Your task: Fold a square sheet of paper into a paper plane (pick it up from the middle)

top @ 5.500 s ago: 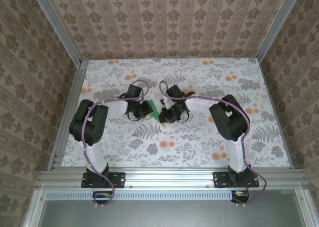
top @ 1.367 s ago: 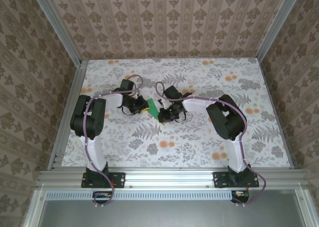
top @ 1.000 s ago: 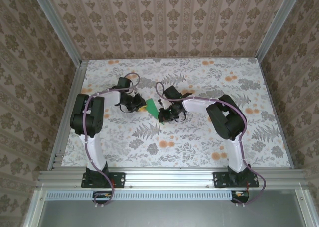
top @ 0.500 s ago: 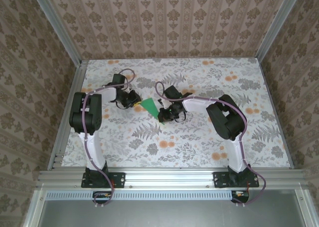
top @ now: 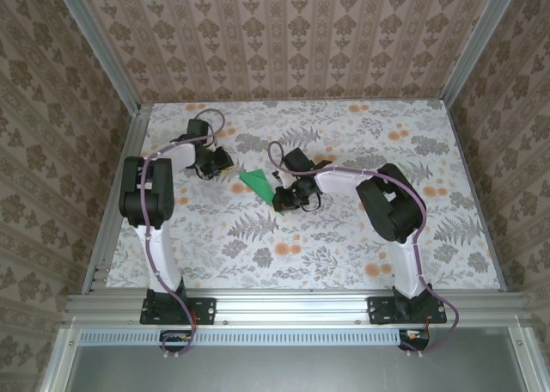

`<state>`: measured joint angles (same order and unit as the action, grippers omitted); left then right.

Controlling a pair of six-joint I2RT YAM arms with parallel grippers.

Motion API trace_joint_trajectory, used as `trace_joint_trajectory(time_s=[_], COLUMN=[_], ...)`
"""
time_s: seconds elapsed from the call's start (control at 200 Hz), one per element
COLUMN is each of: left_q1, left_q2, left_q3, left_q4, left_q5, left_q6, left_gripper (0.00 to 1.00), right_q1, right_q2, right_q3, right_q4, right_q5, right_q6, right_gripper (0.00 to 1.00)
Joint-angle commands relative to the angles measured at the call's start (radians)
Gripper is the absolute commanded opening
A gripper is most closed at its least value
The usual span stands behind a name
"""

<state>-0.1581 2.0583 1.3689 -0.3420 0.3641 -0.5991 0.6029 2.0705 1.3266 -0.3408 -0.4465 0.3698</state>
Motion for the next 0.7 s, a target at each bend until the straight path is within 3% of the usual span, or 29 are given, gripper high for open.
trace_joint_trajectory(time_s=[0.0,0.34,0.695], left_q1=[0.008,-0.114,-0.293], left_q2=[-0.074,-0.337,-0.464], left_q3=[0.002,-0.241,-0.479], left_q4=[-0.043,0.02,0.21], left_q5=[-0.054,-0.094,-0.088], left_q6=[0.029,-0.011,-0.067], left_gripper=[0.21,0.21,0.19], right_q1=[-0.003,-0.002,-0.009], right_q2=[0.012,-0.075,-0.114], right_q3=[-0.054,-0.066,-0.148], right_q4=[-0.136,-0.079,-0.059], right_q5=[0.117,0.049,-0.005], right_q6=[0.0,0.016,0.018], right_gripper=[0.12,0.13,0.13])
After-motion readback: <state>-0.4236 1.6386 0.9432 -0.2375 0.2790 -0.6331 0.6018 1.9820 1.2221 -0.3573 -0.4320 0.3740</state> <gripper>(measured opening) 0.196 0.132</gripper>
